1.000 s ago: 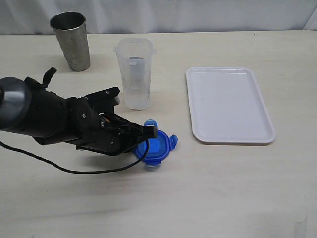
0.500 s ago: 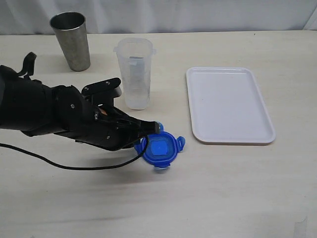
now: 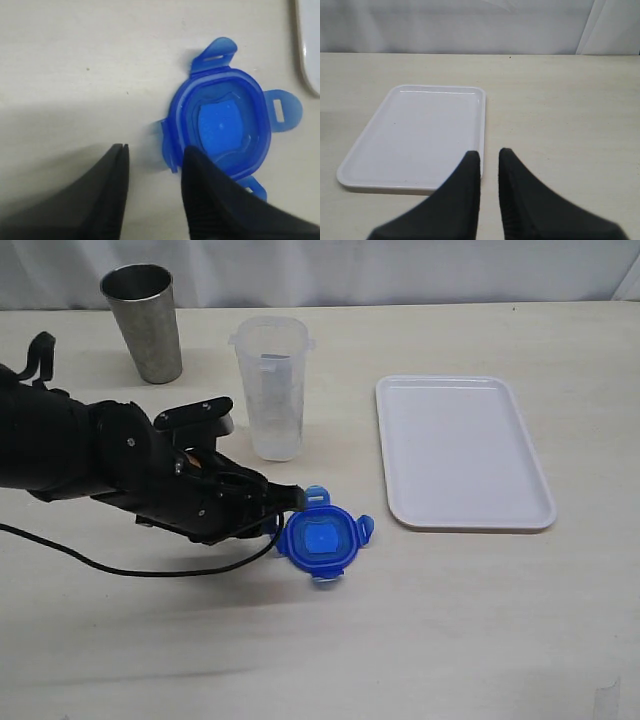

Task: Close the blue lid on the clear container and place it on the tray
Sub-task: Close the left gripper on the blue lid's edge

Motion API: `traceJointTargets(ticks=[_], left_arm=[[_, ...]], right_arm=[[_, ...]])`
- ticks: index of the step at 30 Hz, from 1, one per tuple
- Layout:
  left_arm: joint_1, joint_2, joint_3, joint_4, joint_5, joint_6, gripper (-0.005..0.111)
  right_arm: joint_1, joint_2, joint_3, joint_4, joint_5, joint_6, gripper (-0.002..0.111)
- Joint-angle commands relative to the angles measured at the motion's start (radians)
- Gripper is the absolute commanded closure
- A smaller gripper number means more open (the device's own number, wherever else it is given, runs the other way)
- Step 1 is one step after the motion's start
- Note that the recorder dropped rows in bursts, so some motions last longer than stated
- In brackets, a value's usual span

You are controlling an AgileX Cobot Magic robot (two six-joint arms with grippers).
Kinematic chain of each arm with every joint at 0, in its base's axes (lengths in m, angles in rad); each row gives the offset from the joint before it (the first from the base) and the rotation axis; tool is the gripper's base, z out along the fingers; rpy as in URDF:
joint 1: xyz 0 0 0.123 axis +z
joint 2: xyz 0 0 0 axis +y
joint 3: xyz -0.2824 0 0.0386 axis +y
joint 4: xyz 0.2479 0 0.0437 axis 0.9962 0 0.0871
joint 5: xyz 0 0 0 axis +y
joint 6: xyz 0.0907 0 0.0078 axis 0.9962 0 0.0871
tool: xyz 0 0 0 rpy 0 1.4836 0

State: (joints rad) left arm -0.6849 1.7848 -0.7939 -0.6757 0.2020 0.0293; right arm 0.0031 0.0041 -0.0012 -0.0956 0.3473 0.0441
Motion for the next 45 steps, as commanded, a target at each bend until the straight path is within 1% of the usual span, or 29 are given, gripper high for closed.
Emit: traceJointTargets(ticks=[1,6,15,18,19,20,26,29,38,45], left_arm=[[0.009,0.019,0.002,0.003,-0.006,0.001,0.072],[0.009,0.071,0.002,-0.002,-0.035,0.001,0.072],[0.009,0.071,0.000,-0.049,-0.059,0.001,0.072],[0.009,0.071,-0.047,-0.050,0.006,0.001,0.072],[-0.002,0.071,-0.069,-0.050,0.022,0.026,0.072],[-0.012,0.071,-0.080,-0.050,0.023,0.034,0.072],[-0.019,0.073,-0.080,-0.058,0.032,0.037,0.072],[-0.037,0.082,-0.078,-0.058,0.028,0.047,0.072],[-0.037,0.157,-0.078,-0.060,-0.009,0.047,0.072],[-0.037,0.158,-0.088,-0.070,-0.039,0.047,0.072]], right_arm=[[0.000,-0.004,0.001,0.006,-0.002,0.000,0.095],[0.000,-0.004,0.001,0.006,-0.002,0.000,0.095],[0.000,-0.004,0.001,0.006,-0.002,0.000,0.095],[0.000,-0.004,0.001,0.006,-0.002,0.000,0.095],[0.000,-0.004,0.001,0.006,-0.002,0.000,0.095],[0.000,-0.004,0.001,0.006,-0.002,0.000,0.095],[0.000,-0.004,0.001,0.006,-0.002,0.000,0.095],[0.000,-0.004,0.001,0.006,-0.002,0.000,0.095],[0.000,-0.004,0.001,0.006,-0.002,0.000,0.095],[0.000,-0.004,0.001,0.006,-0.002,0.000,0.095]])
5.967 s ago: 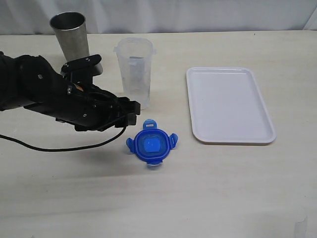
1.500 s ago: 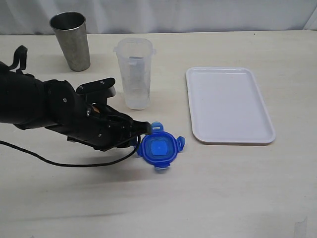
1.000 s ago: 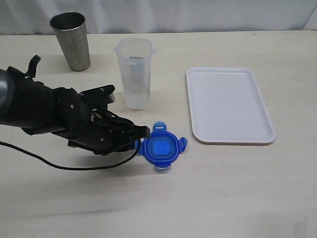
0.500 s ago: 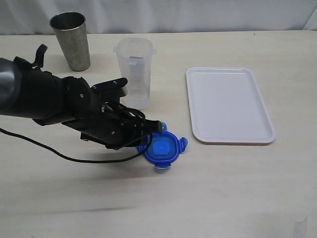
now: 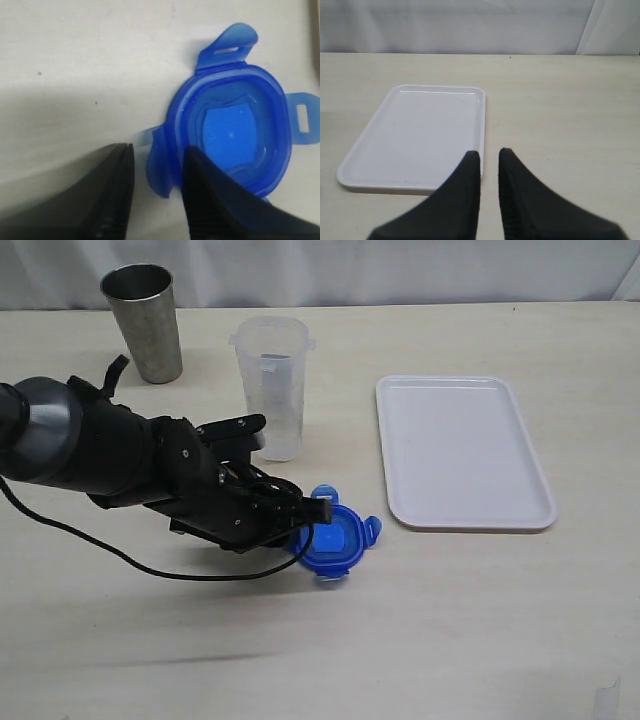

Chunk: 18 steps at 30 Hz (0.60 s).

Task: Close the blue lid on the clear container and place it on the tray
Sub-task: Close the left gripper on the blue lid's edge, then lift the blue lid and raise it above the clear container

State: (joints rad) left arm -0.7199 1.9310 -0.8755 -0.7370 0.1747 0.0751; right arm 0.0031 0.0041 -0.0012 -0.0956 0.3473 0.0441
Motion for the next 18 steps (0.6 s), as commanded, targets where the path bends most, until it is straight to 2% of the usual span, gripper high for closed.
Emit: traceJointTargets(ticks=[1,7,11,18], left_arm=[[-0.002,0.012,-0.008,-0.024,-0.003,0.002,0.075],[-0.002,0.012,-0.008,-0.031,0.014,0.002,0.098],[-0.002,0.012,-0.008,-0.031,0.014,0.002,0.107],[-0.002,-0.002,-0.010,0.035,0.049,0.006,0.107]], right_arm=[[0.000,-0.004,0.001,0.006,-0.002,0.000,0.095],[0.000,-0.004,0.001,0.006,-0.002,0.000,0.095],[0.000,-0.004,0.001,0.006,-0.002,0.000,0.095],[0.000,-0.004,0.001,0.006,-0.002,0.000,0.095]])
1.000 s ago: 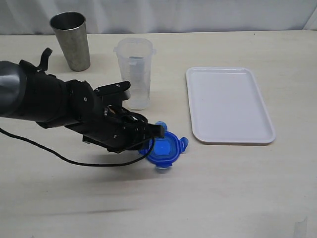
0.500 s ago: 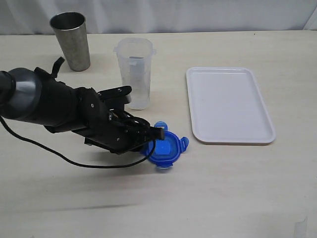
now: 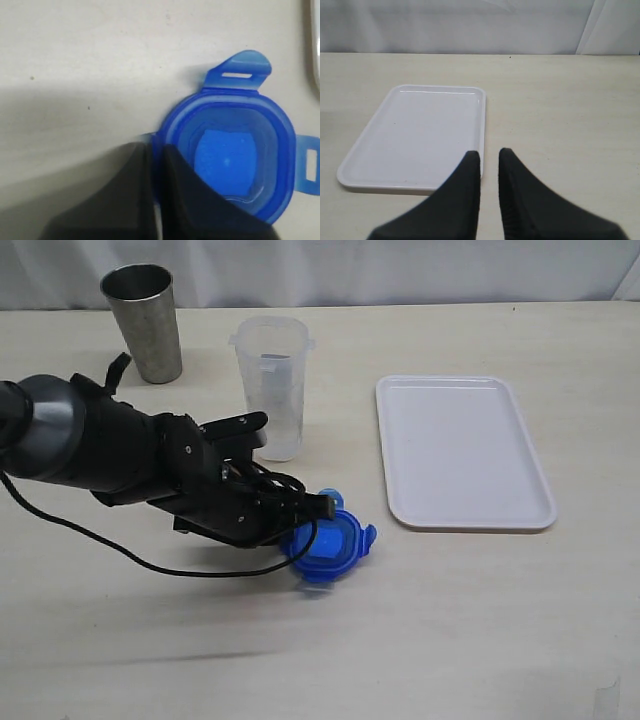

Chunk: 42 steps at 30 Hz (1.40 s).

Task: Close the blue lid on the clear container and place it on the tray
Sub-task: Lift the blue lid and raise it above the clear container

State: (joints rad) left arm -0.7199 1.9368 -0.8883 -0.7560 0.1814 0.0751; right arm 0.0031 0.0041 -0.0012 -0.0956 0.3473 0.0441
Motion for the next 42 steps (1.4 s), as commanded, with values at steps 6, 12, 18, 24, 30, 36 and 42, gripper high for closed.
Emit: traceJointTargets(ticks=[6,12,18,24,30,36,42], left_arm=[[-0.002,-0.066,0.002,0.118,0.070,0.008,0.107],[-0.002,-0.161,0.002,0.178,0.091,0.008,0.107],[-0.002,-0.278,0.002,0.229,0.165,0.064,0.107],[-0.002,-0.391,0.002,0.277,0.309,0.278,0.107],[-0.002,-0.484,-0.003,0.434,0.363,0.377,0.107],[-0.002,-0.551,-0.071,0.604,0.396,0.377,0.107],[-0.002,-0.560,-0.168,0.890,0.489,0.247,0.107]], right_arm=[[0.000,-0.004,0.001,0.006,-0.002,0.000,0.095],[0.000,-0.004,0.001,0.006,-0.002,0.000,0.095],[0.000,-0.004,0.001,0.006,-0.002,0.000,0.095],[0.000,-0.004,0.001,0.006,-0.002,0.000,0.095],[0.000,-0.004,0.001,0.006,-0.002,0.000,0.095],[0.000,-0.004,0.001,0.006,-0.002,0.000,0.095],[0.000,-0.004,0.001,0.006,-0.002,0.000,0.095]])
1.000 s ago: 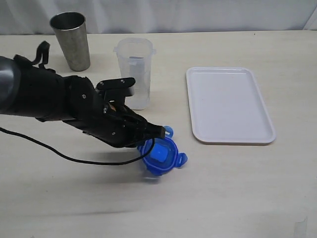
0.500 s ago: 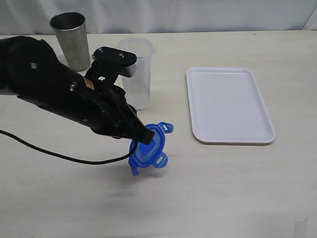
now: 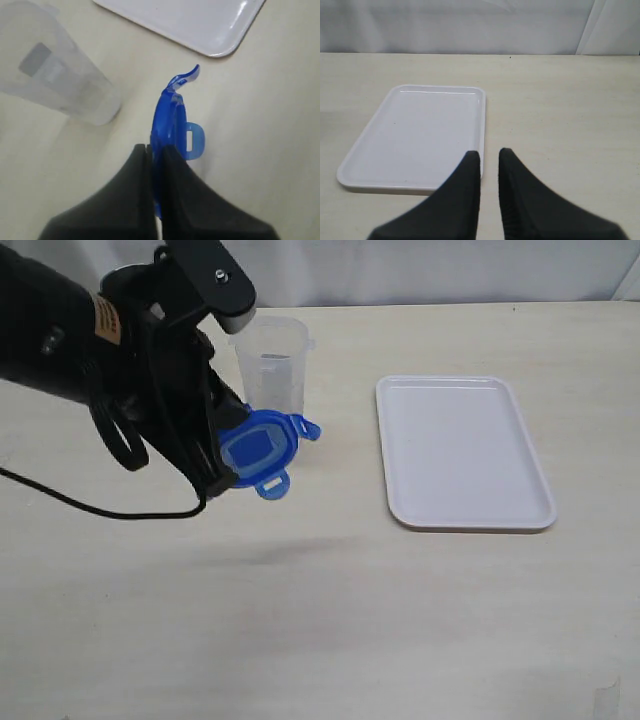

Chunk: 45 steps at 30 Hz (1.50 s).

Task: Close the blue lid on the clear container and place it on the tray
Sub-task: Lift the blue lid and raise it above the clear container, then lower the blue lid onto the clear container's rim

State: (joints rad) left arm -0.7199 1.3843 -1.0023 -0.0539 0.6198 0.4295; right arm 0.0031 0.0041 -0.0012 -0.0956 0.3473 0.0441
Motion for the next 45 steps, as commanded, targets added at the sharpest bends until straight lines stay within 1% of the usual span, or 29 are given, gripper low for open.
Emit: traceJointTargets(ticks=[1,4,8,10,13,14,15,18,19,20,21,22,23,24,25,26,27,28,30,32,34,37,41,45], left_arm=[[-0.002,-0.008,-0.063,0.229,0.055,-0.146,0.107],[-0.002,-0.008,-0.088,0.327,0.055,-0.203,0.107],[-0.002,-0.008,-0.112,0.385,0.020,-0.203,0.107],[-0.002,-0.008,-0.118,0.441,-0.011,-0.203,0.107],[-0.002,-0.008,-0.118,0.585,-0.052,-0.265,0.107],[-0.002,-0.008,-0.118,0.649,-0.062,-0.296,0.107],[-0.002,-0.008,-0.118,0.780,-0.085,-0.364,0.107],[-0.002,-0.006,-0.118,0.953,-0.139,-0.463,0.107],[0.006,0.000,-0.118,1.054,-0.195,-0.507,0.107],[0.017,0.005,-0.118,1.095,-0.238,-0.527,0.107],[0.044,0.025,-0.118,1.147,-0.329,-0.553,0.107],[0.062,0.038,-0.118,1.168,-0.373,-0.561,0.107],[0.096,0.065,-0.118,1.188,-0.434,-0.561,0.107],[0.116,0.081,-0.118,1.197,-0.460,-0.561,0.107],[0.158,0.118,-0.118,1.211,-0.502,-0.561,0.107],[0.175,0.140,-0.120,1.217,-0.517,-0.561,0.107],[0.216,0.183,-0.140,1.219,-0.539,-0.569,0.107],[0.240,0.214,-0.168,1.219,-0.554,-0.605,0.107],[0.280,0.275,-0.229,1.219,-0.597,-0.663,0.107],[0.302,0.324,-0.292,1.219,-0.657,-0.670,0.107],[0.305,0.375,-0.345,1.219,-0.682,-0.670,0.107],[0.305,0.436,-0.387,1.219,-0.678,-0.670,0.107],[0.305,0.488,-0.408,1.222,-0.647,-0.666,0.107],[0.305,0.494,-0.408,1.224,-0.620,-0.662,0.107]], right_arm=[[0.000,-0.004,0.001,0.006,-0.002,0.000,0.095],[0.000,-0.004,0.001,0.006,-0.002,0.000,0.095],[0.000,-0.004,0.001,0.006,-0.002,0.000,0.095],[0.000,-0.004,0.001,0.006,-0.002,0.000,0.095],[0.000,-0.004,0.001,0.006,-0.002,0.000,0.095],[0.000,-0.004,0.001,0.006,-0.002,0.000,0.095],[0.000,-0.004,0.001,0.006,-0.002,0.000,0.095],[0.000,-0.004,0.001,0.006,-0.002,0.000,0.095],[0.000,-0.004,0.001,0.006,-0.002,0.000,0.095],[0.000,-0.004,0.001,0.006,-0.002,0.000,0.095],[0.000,-0.004,0.001,0.006,-0.002,0.000,0.095],[0.000,-0.004,0.001,0.006,-0.002,0.000,0.095],[0.000,-0.004,0.001,0.006,-0.002,0.000,0.095],[0.000,-0.004,0.001,0.006,-0.002,0.000,0.095],[0.000,-0.004,0.001,0.006,-0.002,0.000,0.095],[0.000,-0.004,0.001,0.006,-0.002,0.000,0.095],[0.000,-0.004,0.001,0.006,-0.002,0.000,0.095],[0.000,-0.004,0.001,0.006,-0.002,0.000,0.095],[0.000,-0.004,0.001,0.006,-0.002,0.000,0.095],[0.000,-0.004,0.001,0.006,-0.002,0.000,0.095],[0.000,-0.004,0.001,0.006,-0.002,0.000,0.095],[0.000,-0.004,0.001,0.006,-0.002,0.000,0.095],[0.000,-0.004,0.001,0.006,-0.002,0.000,0.095],[0.000,-0.004,0.001,0.006,-0.002,0.000,0.095]])
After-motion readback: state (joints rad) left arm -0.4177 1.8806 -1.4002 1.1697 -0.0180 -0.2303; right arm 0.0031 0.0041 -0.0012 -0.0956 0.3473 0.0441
